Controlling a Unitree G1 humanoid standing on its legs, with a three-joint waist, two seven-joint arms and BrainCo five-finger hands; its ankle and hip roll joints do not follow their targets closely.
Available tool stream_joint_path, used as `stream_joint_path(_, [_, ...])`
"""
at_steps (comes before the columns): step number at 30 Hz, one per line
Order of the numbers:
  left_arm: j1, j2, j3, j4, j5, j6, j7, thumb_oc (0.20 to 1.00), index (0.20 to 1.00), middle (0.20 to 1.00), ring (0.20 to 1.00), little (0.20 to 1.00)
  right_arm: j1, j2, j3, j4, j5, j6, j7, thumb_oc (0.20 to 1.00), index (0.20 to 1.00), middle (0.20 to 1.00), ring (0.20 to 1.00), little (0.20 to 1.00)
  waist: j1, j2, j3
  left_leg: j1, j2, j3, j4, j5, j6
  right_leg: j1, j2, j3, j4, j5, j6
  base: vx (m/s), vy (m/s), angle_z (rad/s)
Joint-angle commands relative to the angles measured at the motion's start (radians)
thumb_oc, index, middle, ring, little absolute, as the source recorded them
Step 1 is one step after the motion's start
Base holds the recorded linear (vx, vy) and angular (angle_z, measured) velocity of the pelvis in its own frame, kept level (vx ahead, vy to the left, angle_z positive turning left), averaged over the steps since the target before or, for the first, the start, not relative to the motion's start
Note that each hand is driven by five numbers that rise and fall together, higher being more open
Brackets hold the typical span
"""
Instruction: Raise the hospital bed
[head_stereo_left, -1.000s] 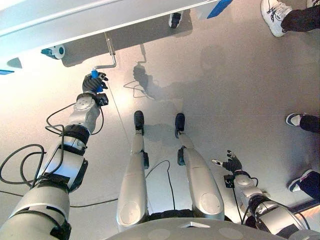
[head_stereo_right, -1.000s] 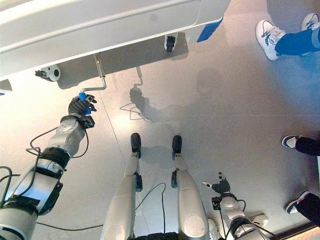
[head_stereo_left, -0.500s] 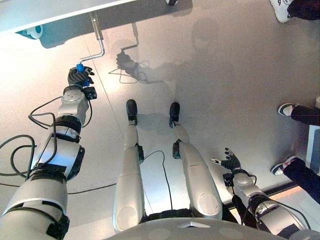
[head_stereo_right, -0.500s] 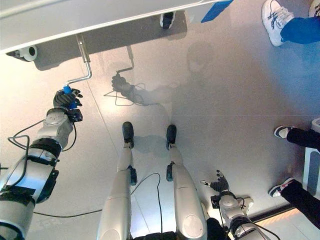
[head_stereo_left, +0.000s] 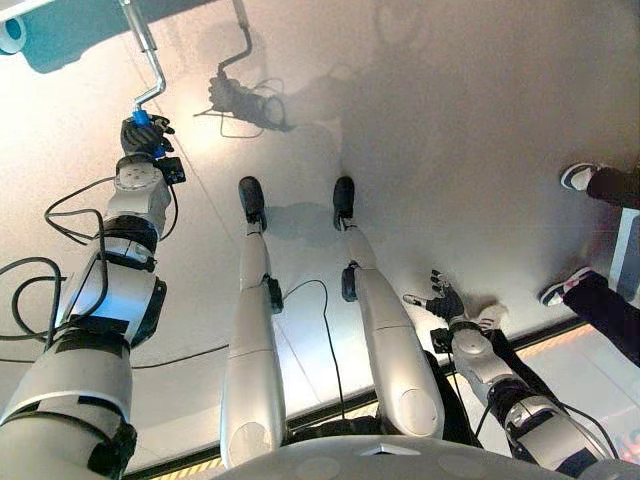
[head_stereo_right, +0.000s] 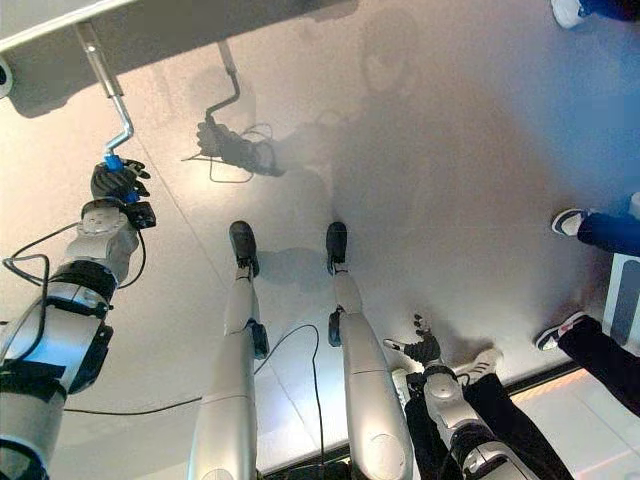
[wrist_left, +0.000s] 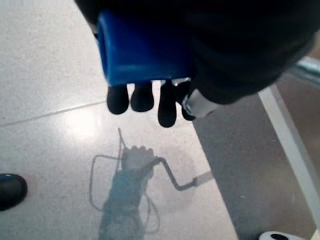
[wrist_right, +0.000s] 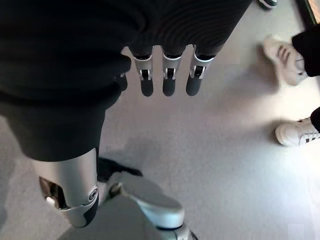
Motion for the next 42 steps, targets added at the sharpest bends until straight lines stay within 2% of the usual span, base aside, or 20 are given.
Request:
stream_joint_path(1, [-0.060, 0.038, -0.017, 0.047, 0.049, -0.009, 0.026, 0.200, 0.200, 0.200, 0.200, 0.200, 0.098, -0.041, -0.003, -0.049, 0.013, -0.015, -0.026, 1.000, 1.000, 1.000, 1.000, 1.000, -0.002, -0.039, 0.000, 0.072, -0.061, 0.072, 0.000, -0.101, 0.010, -0.029, -0.034, 0.073, -0.023, 0.080, 0.098, 0.00, 0.020, -0.15])
stream_joint_path(14, [-0.151, -0.018, -0.058, 0.030, 0.063, -0.017, 0.039, 0.200, 0.200, 0.200, 0.200, 0.200, 0.121, -0.055, 0.008, -0.111, 0.000, -0.032, -0.045, 1.000, 1.000, 1.000, 1.000, 1.000, -0.057, -0.018, 0.000, 0.066, -0.035, 0.151, 0.000, -0.109, 0.001, -0.099, 0.003, 0.150, -0.015, 0.096, 0.093, -0.01, -0.006, -0.15])
stream_joint_path(26, [-0.149, -0.055, -0.050, -0.053, 0.006, -0.053, 0.022, 0.200, 0.200, 0.200, 0.200, 0.200, 0.103, -0.053, 0.017, -0.096, -0.021, -0.033, -0.045, 1.000, 1.000, 1.000, 1.000, 1.000, -0.094, -0.006, 0.000, 0.149, 0.000, 0.215, 0.000, -0.117, -0.018, -0.070, 0.055, 0.201, -0.002, 0.102, 0.097, -0.01, -0.022, -0.14])
stream_joint_path(31, [-0.125, -0.081, -0.042, -0.105, -0.028, -0.073, 0.007, 0.200, 0.200, 0.200, 0.200, 0.200, 0.106, -0.063, 0.009, -0.078, -0.038, -0.028, -0.040, 1.000, 1.000, 1.000, 1.000, 1.000, -0.099, 0.018, 0.000, 0.191, 0.003, 0.221, 0.000, -0.115, -0.025, -0.018, 0.054, 0.203, -0.023, 0.104, 0.095, -0.01, -0.046, -0.10])
stream_joint_path(34, [-0.102, -0.099, -0.046, -0.155, -0.053, -0.084, -0.002, 0.200, 0.200, 0.200, 0.200, 0.200, 0.117, -0.069, -0.006, -0.063, -0.046, -0.022, -0.037, 1.000, 1.000, 1.000, 1.000, 1.000, -0.093, 0.047, 0.000, 0.219, -0.002, 0.212, 0.000, -0.113, -0.026, 0.015, 0.049, 0.198, -0.022, 0.101, 0.089, -0.01, -0.026, 0.00])
stream_joint_path(42, [-0.062, -0.105, -0.066, -0.246, -0.094, -0.104, -0.018, 0.200, 0.200, 0.200, 0.200, 0.200, 0.130, -0.064, -0.026, -0.021, -0.036, -0.013, -0.025, 1.000, 1.000, 1.000, 1.000, 1.000, -0.063, 0.091, 0.000, 0.269, -0.020, 0.170, 0.000, -0.107, -0.024, 0.070, 0.033, 0.164, 0.002, 0.083, 0.077, -0.01, -0.035, 0.08])
